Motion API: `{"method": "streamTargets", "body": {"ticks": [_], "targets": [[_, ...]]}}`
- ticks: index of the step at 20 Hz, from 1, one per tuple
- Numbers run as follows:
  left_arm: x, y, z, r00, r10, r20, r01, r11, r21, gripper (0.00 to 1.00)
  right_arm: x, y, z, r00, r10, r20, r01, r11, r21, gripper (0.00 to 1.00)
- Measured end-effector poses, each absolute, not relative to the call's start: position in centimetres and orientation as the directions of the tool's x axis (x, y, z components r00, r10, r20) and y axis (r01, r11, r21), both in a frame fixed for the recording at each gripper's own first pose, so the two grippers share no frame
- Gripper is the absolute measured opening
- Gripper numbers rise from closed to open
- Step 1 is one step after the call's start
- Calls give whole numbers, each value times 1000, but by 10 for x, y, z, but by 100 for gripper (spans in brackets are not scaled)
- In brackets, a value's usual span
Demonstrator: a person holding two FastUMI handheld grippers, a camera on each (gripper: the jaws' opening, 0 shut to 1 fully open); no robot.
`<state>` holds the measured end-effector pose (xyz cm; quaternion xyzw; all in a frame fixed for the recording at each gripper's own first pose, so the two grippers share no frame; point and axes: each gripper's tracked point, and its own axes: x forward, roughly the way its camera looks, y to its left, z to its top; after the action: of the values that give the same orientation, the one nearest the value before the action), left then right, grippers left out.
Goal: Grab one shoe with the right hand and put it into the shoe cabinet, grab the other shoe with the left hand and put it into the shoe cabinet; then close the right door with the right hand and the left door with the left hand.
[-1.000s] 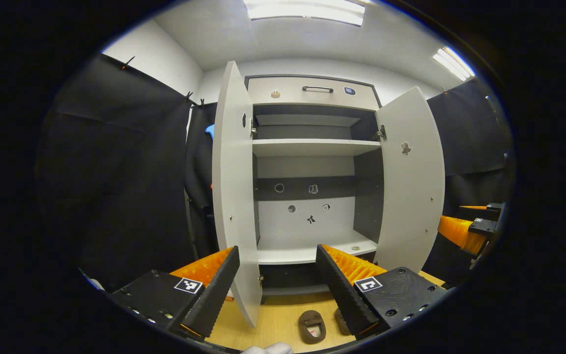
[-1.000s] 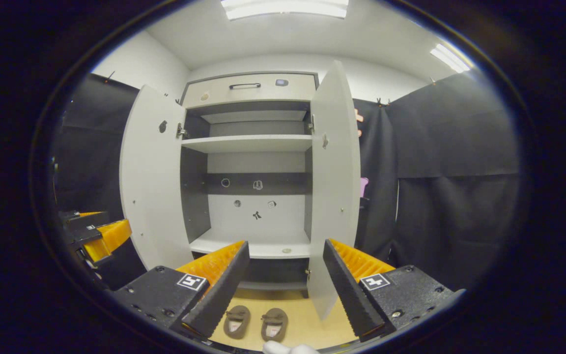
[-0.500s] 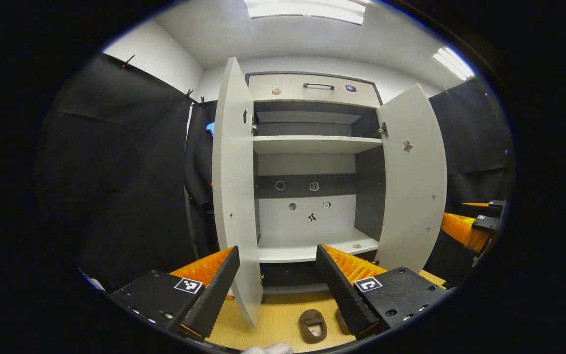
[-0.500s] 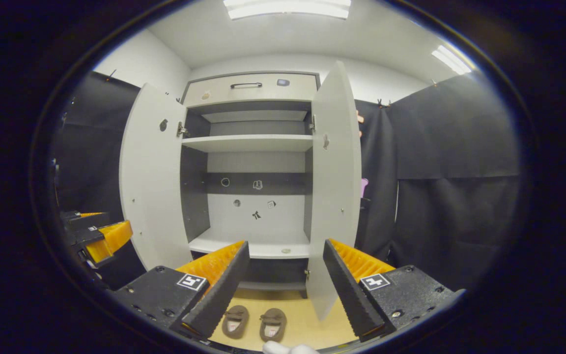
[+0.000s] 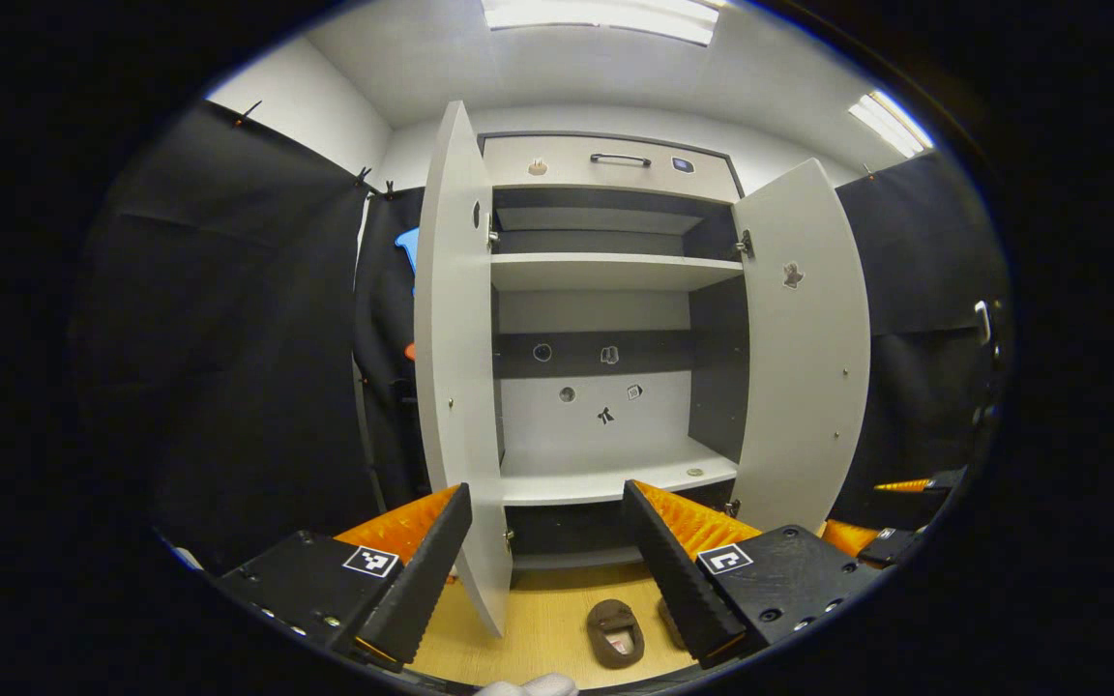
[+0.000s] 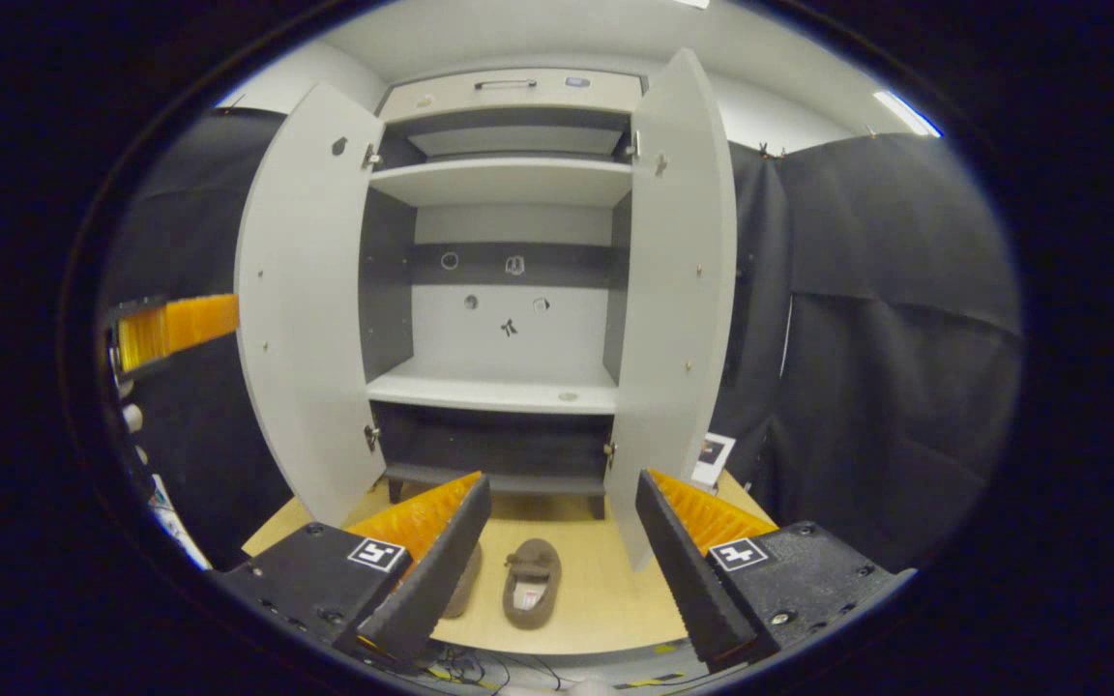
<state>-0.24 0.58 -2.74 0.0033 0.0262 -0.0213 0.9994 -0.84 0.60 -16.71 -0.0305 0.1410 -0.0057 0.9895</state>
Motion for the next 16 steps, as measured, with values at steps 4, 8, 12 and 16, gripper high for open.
{"method": "streamTargets", "body": {"ticks": [4,8,12,16], "targets": [[-3,13,-40,996,-36,-83,36,999,1,96,-8,18,-279,886,1,-464,-22,999,-39,99],[-11,25,-47,995,-1,-99,2,1000,11,96,16,32,-355,831,40,-555,-37,999,17,97],[-5,25,-48,994,27,-107,-24,999,30,96,55,52,-416,784,61,-618,-66,998,14,96],[2,25,-48,993,43,-114,-42,999,14,96,99,62,-468,733,66,-677,-58,998,35,96]]}}
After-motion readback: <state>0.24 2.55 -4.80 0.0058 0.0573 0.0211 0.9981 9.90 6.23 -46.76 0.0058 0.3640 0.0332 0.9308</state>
